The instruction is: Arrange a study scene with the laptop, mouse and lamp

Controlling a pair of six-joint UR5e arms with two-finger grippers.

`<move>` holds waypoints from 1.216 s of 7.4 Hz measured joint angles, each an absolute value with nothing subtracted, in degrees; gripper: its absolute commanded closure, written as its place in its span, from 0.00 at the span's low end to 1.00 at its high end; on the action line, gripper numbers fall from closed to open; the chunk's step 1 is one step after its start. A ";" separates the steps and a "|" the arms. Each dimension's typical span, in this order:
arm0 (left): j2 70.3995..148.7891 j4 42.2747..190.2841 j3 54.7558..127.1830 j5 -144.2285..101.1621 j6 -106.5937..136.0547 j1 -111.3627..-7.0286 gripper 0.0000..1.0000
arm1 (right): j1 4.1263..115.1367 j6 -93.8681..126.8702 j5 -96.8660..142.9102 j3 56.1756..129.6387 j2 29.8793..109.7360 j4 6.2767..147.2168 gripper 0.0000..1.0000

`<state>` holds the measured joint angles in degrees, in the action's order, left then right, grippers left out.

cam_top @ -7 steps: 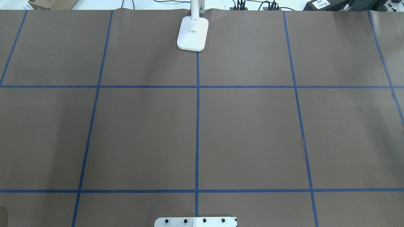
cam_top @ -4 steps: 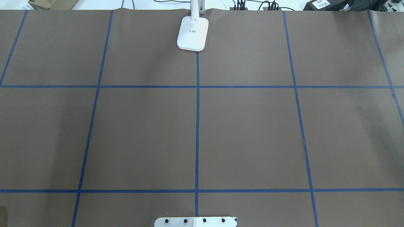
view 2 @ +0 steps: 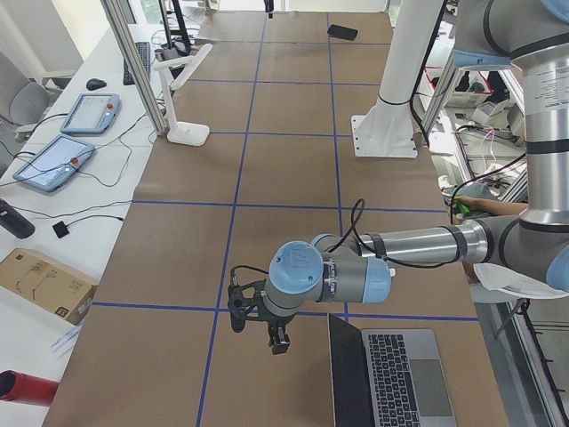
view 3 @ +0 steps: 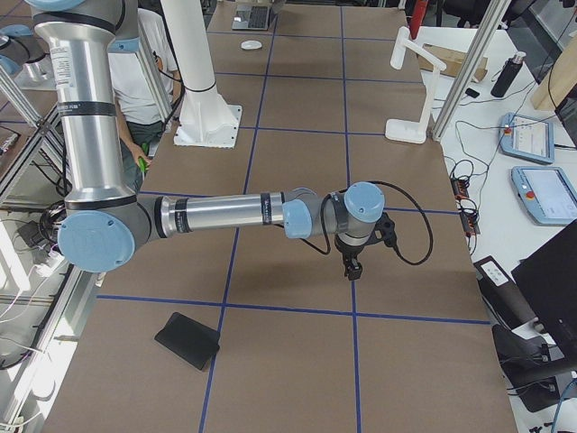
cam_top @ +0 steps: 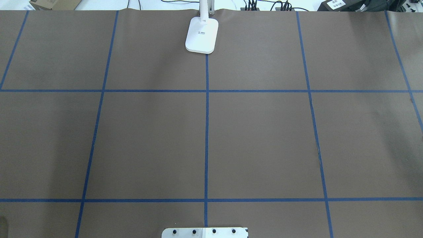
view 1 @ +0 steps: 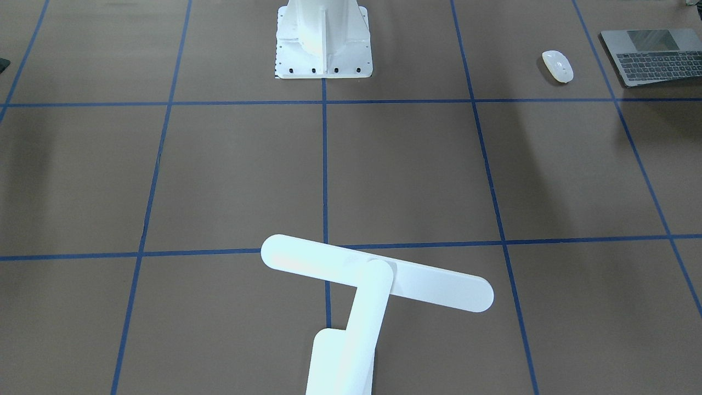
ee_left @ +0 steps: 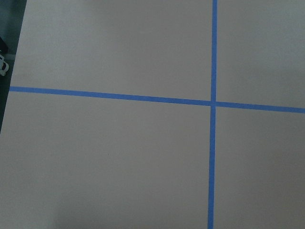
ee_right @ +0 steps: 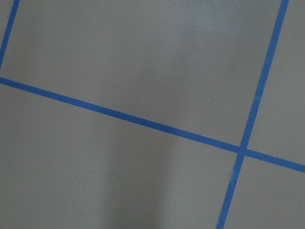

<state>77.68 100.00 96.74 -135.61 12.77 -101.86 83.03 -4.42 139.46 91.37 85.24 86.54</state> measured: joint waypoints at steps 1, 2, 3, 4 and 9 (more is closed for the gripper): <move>76.62 99.94 96.64 -135.27 16.20 -103.31 0.01 | 82.86 -4.38 139.76 91.12 85.53 84.71 0.00; 75.18 99.87 96.46 -135.03 21.65 -105.17 0.01 | 82.48 -4.36 140.05 90.66 86.05 81.99 0.00; 73.60 99.24 95.96 -134.86 26.40 -106.73 0.01 | 82.11 -4.41 140.23 90.50 86.90 79.30 0.01; 72.26 97.10 95.43 -133.81 29.43 -107.84 0.01 | 81.88 -4.43 140.31 90.42 87.97 76.31 0.00; 72.71 80.69 95.43 -129.15 39.16 -109.99 0.01 | 80.97 -4.19 141.97 90.62 90.41 72.18 0.01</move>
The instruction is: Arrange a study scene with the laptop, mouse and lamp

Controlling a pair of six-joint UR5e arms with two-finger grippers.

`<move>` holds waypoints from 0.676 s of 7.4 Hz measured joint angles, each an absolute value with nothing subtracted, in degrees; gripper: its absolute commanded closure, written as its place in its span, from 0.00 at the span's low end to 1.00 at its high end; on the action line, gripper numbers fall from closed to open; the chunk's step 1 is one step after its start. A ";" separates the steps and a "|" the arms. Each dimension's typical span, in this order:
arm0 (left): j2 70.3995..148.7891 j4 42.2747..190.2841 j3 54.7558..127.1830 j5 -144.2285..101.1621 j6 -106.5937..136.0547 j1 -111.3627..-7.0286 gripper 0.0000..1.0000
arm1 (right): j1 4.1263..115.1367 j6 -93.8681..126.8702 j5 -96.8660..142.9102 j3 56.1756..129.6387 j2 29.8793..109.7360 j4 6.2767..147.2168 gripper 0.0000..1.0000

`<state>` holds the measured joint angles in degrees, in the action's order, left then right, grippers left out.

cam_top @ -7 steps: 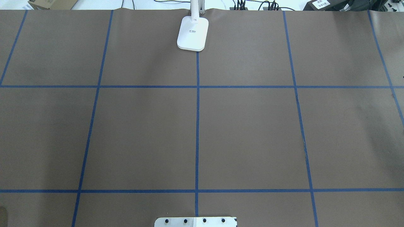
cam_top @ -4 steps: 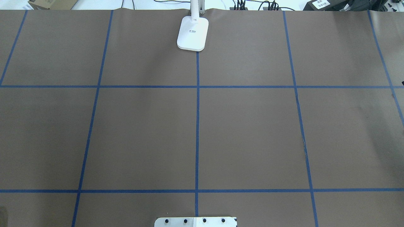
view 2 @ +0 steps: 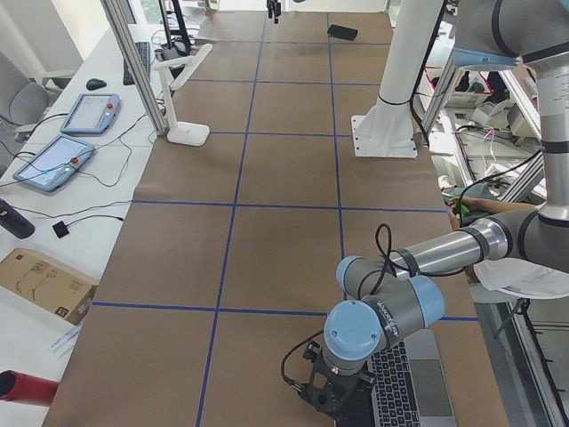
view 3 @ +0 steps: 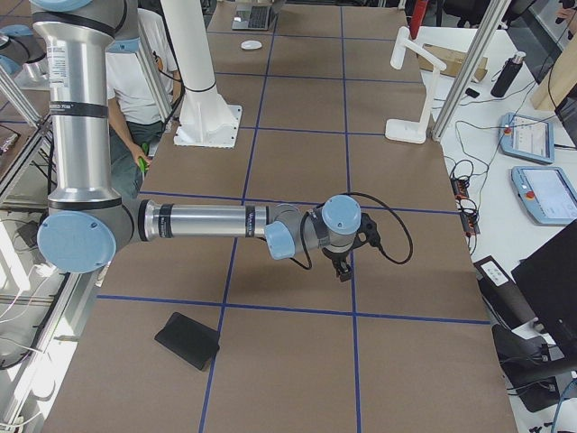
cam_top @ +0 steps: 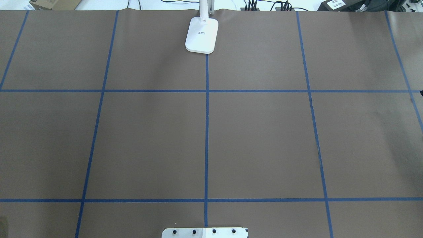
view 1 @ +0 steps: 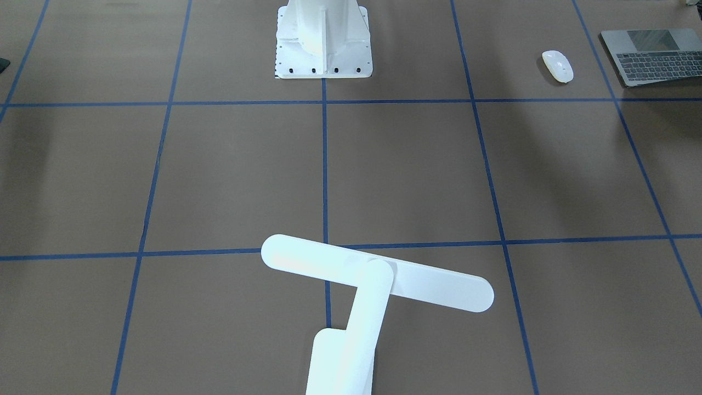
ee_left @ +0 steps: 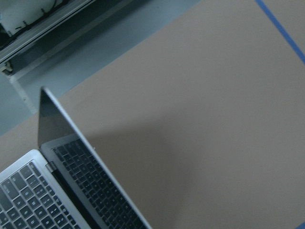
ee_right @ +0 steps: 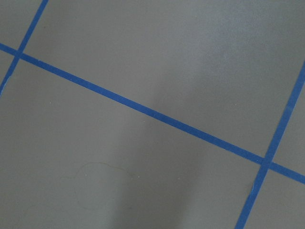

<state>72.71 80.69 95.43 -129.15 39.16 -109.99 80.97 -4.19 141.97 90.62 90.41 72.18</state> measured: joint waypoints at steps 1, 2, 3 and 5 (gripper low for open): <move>74.04 79.99 94.90 -129.24 42.63 -109.96 0.01 | 80.92 -4.15 142.24 90.64 90.53 72.30 0.01; 75.64 79.79 93.88 -129.38 46.66 -109.91 0.01 | 80.91 -4.14 142.38 90.64 90.68 72.31 0.01; 76.45 79.84 92.98 -129.51 50.37 -109.81 0.01 | 80.92 -4.13 142.44 90.68 90.74 72.26 0.01; 76.18 79.85 92.45 -129.71 55.51 -109.54 0.01 | 80.94 -4.19 142.47 91.08 90.78 72.17 0.01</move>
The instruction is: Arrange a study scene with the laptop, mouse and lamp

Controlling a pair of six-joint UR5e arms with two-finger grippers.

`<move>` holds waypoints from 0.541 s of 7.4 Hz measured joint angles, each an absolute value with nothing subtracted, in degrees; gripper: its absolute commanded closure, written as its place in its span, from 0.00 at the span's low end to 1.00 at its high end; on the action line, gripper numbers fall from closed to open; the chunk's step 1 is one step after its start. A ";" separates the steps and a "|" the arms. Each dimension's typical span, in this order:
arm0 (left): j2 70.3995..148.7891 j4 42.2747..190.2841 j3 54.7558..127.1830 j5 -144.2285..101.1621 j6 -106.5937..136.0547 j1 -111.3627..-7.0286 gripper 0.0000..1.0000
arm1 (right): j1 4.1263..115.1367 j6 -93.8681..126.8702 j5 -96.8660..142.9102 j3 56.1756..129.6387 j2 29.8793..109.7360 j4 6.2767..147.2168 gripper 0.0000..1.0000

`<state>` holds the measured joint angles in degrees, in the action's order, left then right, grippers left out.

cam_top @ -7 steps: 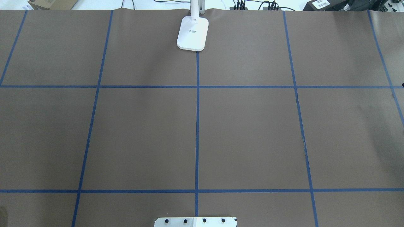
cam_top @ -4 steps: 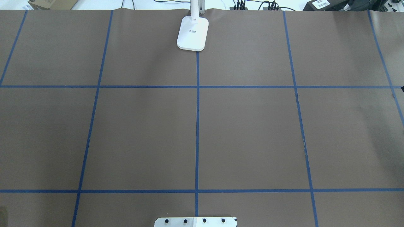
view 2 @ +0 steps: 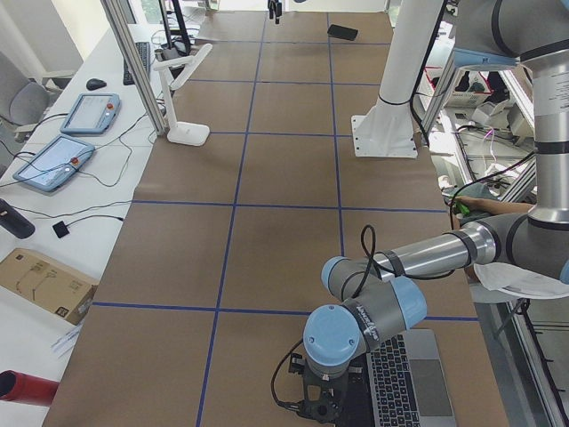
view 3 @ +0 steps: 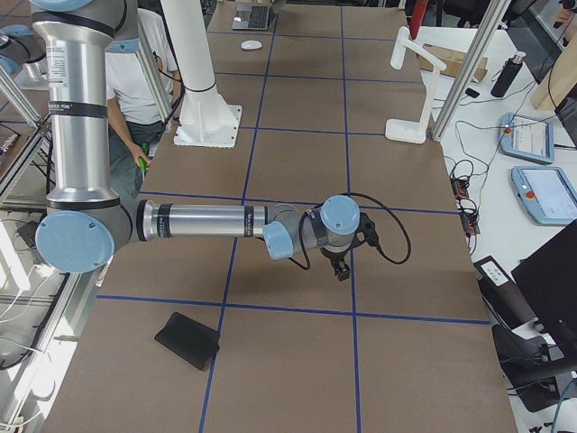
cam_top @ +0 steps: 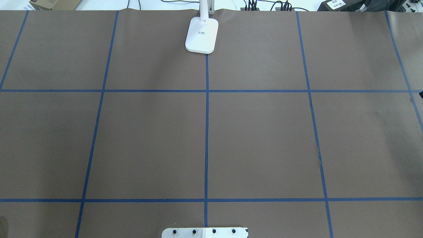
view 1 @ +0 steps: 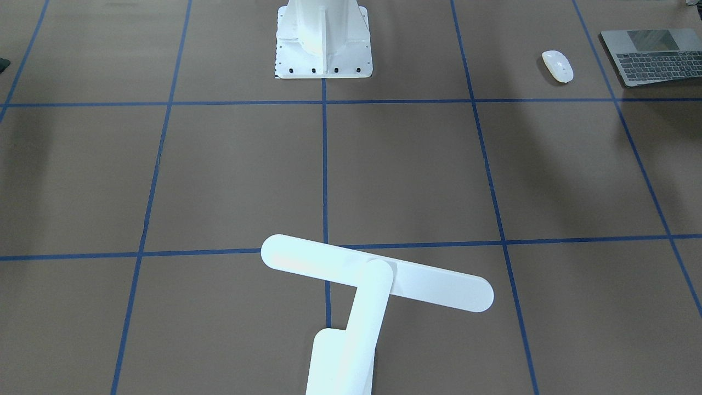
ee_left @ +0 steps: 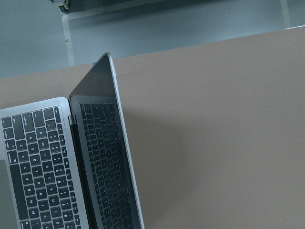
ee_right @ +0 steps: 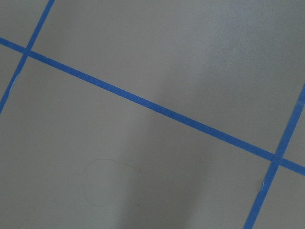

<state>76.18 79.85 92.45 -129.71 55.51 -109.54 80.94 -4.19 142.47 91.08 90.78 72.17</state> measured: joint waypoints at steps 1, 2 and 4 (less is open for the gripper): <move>75.83 79.45 92.40 -130.20 56.59 -109.02 0.01 | 80.94 -4.21 142.47 91.17 90.79 72.16 0.01; 75.67 79.11 92.14 -130.97 57.68 -108.00 0.01 | 80.95 -4.21 142.45 91.18 90.82 72.16 0.01; 75.60 78.96 91.22 -132.94 60.39 -105.28 0.03 | 80.95 -4.22 142.28 91.16 90.82 72.16 0.01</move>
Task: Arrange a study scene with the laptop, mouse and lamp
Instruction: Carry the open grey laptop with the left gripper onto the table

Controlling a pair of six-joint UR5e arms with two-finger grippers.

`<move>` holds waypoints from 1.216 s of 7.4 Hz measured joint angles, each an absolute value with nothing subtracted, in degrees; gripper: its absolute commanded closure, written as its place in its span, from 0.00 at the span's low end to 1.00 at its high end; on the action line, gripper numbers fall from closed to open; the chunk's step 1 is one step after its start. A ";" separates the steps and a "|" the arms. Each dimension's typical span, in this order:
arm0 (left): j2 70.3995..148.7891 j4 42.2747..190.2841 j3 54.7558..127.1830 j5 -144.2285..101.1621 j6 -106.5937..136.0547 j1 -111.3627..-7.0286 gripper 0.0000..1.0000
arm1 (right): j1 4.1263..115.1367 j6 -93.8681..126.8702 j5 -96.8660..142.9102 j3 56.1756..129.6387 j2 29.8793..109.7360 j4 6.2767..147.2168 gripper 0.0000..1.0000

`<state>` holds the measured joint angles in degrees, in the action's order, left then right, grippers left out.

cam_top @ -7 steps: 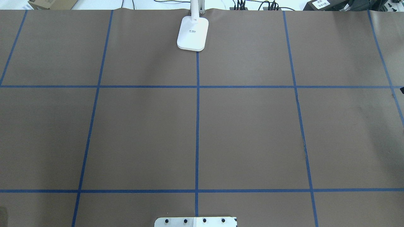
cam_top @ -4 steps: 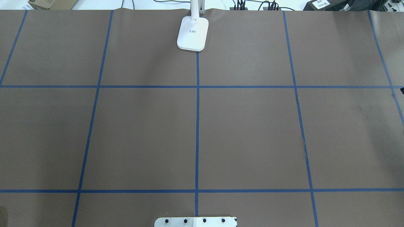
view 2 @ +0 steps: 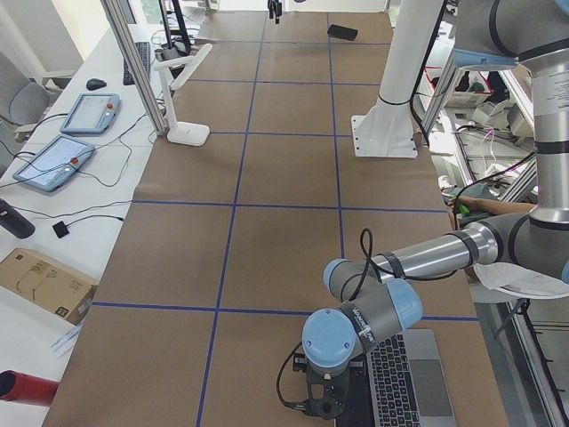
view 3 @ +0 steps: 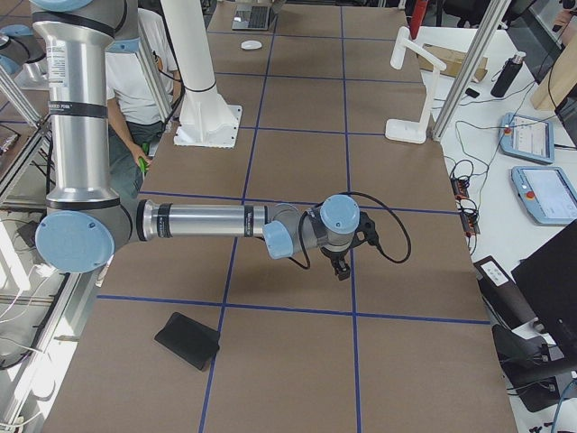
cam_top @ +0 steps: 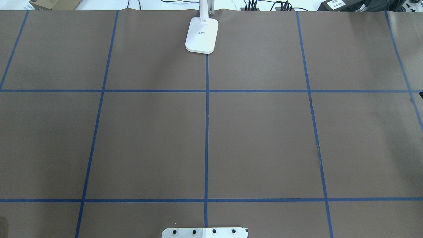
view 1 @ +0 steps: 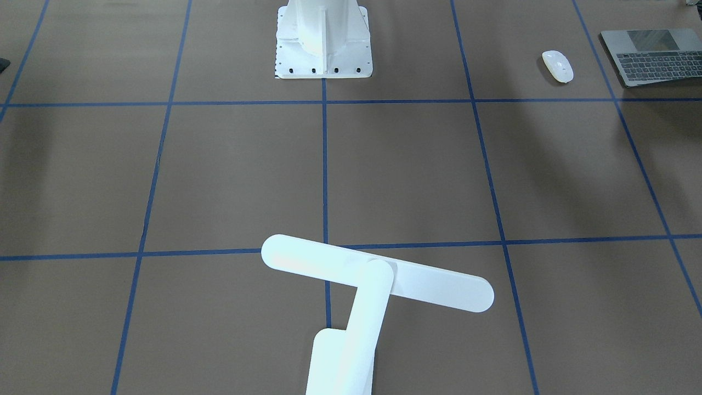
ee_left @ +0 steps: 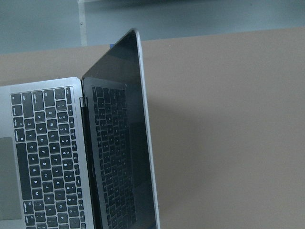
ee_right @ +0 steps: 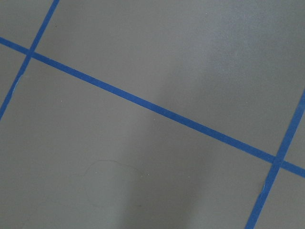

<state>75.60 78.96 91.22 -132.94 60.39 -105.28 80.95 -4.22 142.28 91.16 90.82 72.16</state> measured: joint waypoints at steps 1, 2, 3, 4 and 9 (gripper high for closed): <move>75.59 79.03 90.55 -133.56 61.07 -104.20 0.05 | 80.95 -4.22 142.21 91.14 90.78 72.16 0.01; 75.60 79.35 89.58 -133.79 61.11 -103.35 0.07 | 80.95 -4.22 142.16 91.15 90.76 72.16 0.01; 75.64 79.66 88.85 -133.84 60.79 -102.75 0.10 | 80.95 -4.22 142.13 91.14 90.77 72.14 0.01; 75.66 79.82 88.12 -133.82 59.80 -102.39 0.16 | 80.95 -4.22 142.13 91.14 90.78 72.10 0.01; 76.03 79.76 85.95 -133.40 55.48 -102.13 1.00 | 80.95 -4.20 142.26 91.14 90.79 72.16 0.01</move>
<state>76.03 79.76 85.95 -133.40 55.48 -102.13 80.95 -4.20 142.26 91.14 90.79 72.16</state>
